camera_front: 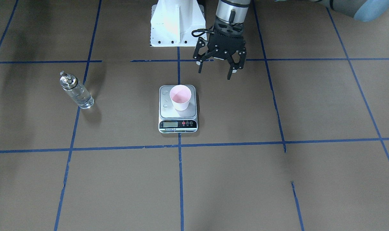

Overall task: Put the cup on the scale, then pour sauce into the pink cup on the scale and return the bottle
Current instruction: 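Release the cup on the scale and raise the left gripper away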

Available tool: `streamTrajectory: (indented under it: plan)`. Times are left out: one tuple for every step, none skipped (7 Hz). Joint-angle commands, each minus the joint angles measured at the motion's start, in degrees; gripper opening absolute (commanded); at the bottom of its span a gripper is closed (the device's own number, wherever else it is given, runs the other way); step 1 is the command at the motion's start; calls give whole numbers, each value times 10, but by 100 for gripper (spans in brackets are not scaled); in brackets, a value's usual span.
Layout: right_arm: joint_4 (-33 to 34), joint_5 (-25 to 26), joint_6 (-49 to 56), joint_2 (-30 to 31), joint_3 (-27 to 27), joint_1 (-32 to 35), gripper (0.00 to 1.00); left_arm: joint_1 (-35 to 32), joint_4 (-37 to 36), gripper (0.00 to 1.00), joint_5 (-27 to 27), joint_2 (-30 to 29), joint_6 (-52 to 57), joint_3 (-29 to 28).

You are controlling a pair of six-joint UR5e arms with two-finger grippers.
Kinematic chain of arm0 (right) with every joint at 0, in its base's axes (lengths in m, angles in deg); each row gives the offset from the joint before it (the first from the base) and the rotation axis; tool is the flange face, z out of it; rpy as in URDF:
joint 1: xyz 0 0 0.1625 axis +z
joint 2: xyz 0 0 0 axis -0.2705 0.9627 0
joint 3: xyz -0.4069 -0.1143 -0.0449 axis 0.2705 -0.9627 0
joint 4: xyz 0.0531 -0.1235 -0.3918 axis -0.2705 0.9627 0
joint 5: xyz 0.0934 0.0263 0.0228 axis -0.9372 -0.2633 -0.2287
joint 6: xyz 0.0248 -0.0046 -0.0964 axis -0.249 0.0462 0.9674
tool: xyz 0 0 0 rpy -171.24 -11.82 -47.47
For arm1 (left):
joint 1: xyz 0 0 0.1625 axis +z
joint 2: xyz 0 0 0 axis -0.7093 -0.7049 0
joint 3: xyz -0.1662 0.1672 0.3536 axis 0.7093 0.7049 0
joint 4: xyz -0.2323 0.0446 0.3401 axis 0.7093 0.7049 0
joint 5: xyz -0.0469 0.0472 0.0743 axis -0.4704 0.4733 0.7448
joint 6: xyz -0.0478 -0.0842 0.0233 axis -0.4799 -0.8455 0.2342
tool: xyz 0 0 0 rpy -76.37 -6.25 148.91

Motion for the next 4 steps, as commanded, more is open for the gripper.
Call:
streamTrajectory:
  plan:
    - [0, 1, -135, -1, 73, -57, 100, -135, -5, 100, -111, 98, 209, 36]
    - [1, 4, -202, -2, 110, -83, 100, -216, -1, 100, -134, 145, 306, 33]
    - [2, 23, -272, -2, 150, -120, 100, -319, -6, 100, -217, 172, 409, 1]
    - [2, 55, -348, -2, 194, -169, 100, -397, -8, 100, -254, 205, 551, -69]
